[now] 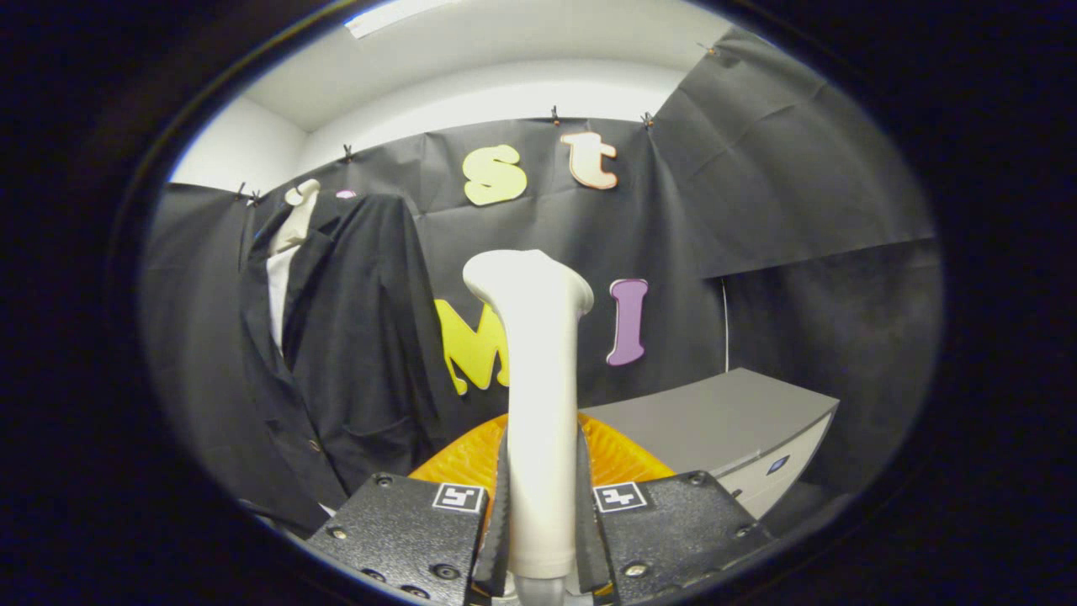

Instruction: Iron the clothes twice with a garment steamer, once on the left side and once on the right side.

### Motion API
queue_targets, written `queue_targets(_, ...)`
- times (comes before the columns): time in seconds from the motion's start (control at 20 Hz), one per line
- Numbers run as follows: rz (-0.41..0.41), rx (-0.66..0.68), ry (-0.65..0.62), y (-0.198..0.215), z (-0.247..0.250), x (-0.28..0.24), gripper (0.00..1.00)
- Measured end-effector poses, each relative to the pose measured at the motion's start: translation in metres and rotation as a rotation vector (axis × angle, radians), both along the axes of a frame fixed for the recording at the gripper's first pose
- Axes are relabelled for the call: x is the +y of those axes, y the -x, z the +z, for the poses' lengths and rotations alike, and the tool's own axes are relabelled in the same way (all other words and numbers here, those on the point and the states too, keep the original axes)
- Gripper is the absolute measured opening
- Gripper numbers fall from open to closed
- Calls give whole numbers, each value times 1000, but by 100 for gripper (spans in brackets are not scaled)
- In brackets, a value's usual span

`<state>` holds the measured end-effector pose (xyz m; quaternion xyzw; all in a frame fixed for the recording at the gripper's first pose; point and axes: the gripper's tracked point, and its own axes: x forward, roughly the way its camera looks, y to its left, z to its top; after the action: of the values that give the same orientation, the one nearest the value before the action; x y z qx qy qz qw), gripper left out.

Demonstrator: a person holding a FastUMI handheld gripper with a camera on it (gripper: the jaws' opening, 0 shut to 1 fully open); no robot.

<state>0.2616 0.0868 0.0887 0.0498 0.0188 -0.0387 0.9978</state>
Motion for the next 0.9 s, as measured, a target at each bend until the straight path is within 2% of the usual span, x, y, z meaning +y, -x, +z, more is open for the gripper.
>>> queue_targets(0.45,18,-89,67,45,23,94,34)
queue_targets(0.9,178,-217,160,12,54,171,34)
